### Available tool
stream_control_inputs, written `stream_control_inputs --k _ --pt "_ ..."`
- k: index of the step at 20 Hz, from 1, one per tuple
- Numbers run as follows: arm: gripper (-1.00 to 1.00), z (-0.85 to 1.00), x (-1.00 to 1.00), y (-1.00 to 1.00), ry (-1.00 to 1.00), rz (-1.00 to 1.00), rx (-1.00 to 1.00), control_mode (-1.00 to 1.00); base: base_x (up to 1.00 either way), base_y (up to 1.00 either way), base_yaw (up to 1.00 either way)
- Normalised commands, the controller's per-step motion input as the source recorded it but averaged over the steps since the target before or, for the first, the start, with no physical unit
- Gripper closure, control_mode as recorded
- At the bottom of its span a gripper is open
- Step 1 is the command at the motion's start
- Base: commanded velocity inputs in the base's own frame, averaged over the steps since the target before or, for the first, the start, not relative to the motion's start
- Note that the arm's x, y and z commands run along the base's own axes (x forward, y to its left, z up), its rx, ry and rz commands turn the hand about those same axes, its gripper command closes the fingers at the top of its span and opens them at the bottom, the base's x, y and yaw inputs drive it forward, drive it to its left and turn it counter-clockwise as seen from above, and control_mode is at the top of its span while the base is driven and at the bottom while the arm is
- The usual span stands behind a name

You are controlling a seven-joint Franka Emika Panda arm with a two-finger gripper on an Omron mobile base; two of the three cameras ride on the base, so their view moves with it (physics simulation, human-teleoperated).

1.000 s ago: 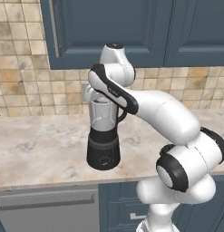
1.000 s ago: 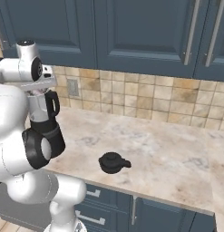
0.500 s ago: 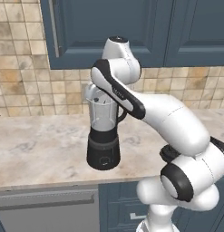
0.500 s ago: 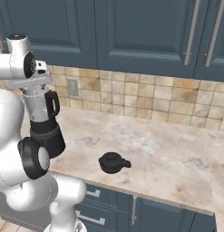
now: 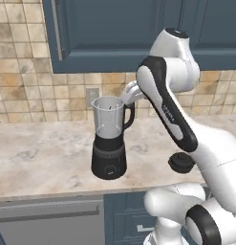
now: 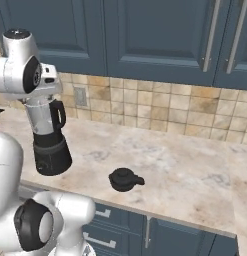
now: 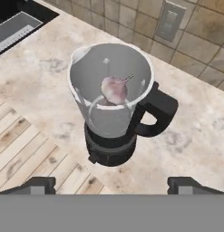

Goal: Grab the garlics from the fridge, place them in the blender, close the lid, and turn on the blender to create a marinade.

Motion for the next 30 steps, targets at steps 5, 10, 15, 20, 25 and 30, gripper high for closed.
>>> stream_control_inputs --k 5,10,15,20,25,30 --pt "-1.0 -0.36 -0.9 -1.0 -0.02 -0.02 0.13 -1.0 0.0 0.0 0.0" --pt "-1.0 -0.72 -0.51 -1.0 0.0 -0.1 0.03 -1.0 0.0 0.0 0.0" --pt "-1.0 -0.6 -0.16 -1.0 0.0 0.0 0.0 -1.0 0.0 0.0 0.0" --pt "-1.0 -0.31 0.0 -1.0 -0.06 0.26 0.0 -1.0 0.0 0.0 0.0" --pt "-1.0 -0.32 0.03 -0.88 -0.08 0.37 0.0 -1.0 0.0 0.0 0.0" --pt "-1.0 -0.53 0.21 -0.43 -0.01 0.35 0.0 -1.0 0.0 0.0 0.0"
